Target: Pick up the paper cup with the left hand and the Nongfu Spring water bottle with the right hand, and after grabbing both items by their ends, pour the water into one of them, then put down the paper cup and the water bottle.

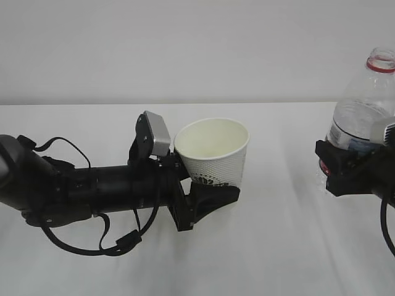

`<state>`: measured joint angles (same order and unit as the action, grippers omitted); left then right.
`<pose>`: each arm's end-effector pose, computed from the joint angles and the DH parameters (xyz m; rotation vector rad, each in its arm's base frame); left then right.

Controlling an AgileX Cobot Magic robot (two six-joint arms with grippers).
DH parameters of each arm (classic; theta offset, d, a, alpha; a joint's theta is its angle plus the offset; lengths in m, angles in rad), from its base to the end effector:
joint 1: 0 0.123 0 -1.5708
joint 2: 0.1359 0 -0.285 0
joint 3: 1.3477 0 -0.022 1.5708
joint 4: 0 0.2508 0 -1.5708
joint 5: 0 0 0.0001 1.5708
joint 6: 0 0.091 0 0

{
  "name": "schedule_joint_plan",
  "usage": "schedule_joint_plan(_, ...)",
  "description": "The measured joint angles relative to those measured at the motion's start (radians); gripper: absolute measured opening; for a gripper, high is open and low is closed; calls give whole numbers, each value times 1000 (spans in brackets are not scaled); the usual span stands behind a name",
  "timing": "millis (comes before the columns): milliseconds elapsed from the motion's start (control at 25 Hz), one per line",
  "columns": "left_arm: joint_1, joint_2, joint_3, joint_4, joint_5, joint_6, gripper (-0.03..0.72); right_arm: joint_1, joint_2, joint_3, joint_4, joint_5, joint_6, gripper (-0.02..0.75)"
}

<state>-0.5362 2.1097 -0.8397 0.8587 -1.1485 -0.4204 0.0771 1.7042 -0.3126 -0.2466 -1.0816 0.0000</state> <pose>0.2754 -0.2367 0.1076 1.0293 1.5314 -1.0396 0.2472 0.0388 0.1407 -0.3285 1.7738 0.1671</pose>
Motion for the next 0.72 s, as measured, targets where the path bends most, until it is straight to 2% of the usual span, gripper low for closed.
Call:
schedule_joint_plan(280,-24,0,0,0,0,0,545,0,-30,2,-1,28,17,442)
schedule_joint_plan(720,-24,0,0,0,0,0,545,0,-238,4,-5,267,50,442)
